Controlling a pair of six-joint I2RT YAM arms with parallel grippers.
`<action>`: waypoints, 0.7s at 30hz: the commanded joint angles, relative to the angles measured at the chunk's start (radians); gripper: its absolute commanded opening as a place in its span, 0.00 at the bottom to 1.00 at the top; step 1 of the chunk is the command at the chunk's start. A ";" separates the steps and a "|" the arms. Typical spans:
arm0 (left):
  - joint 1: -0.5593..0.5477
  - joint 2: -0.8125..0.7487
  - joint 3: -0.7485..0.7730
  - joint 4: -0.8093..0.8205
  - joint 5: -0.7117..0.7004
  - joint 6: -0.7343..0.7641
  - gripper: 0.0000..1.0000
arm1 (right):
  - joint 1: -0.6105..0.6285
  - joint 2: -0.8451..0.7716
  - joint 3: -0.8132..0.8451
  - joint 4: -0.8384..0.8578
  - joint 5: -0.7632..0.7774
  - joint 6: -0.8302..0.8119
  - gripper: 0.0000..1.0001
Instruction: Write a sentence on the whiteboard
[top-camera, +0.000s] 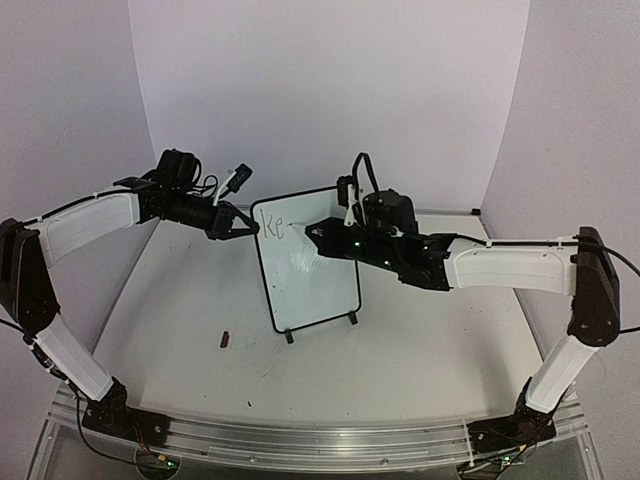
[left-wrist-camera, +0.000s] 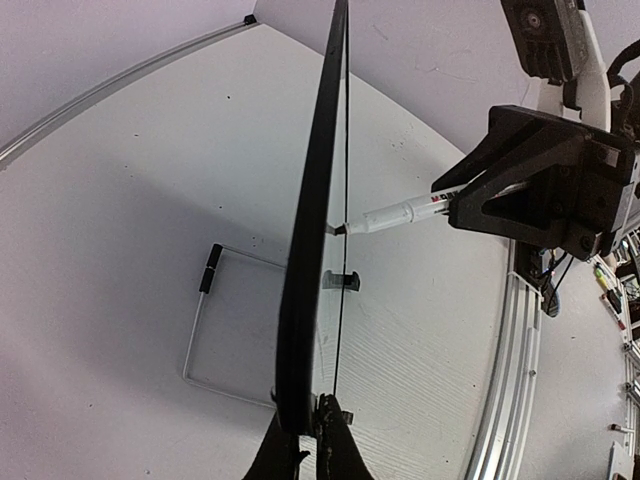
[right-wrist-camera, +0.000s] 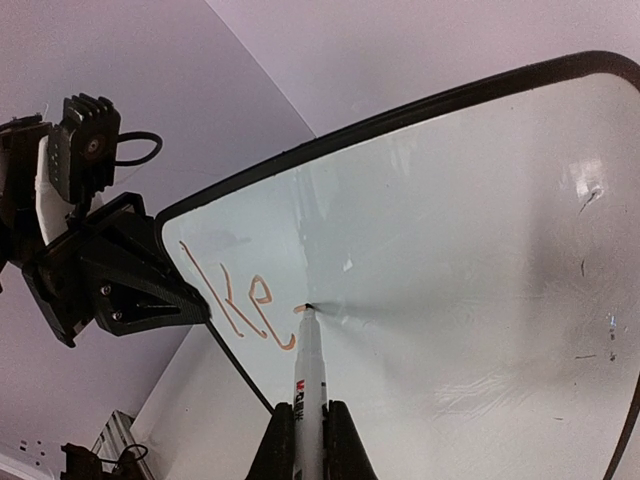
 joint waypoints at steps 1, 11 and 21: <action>-0.001 -0.027 -0.007 -0.020 -0.039 0.044 0.00 | -0.006 -0.033 0.044 0.024 0.050 -0.016 0.00; -0.001 -0.026 -0.007 -0.020 -0.037 0.044 0.00 | -0.006 -0.029 0.053 0.044 0.031 -0.020 0.00; -0.001 -0.023 -0.005 -0.020 -0.036 0.045 0.00 | -0.006 0.003 0.073 0.052 -0.006 -0.024 0.00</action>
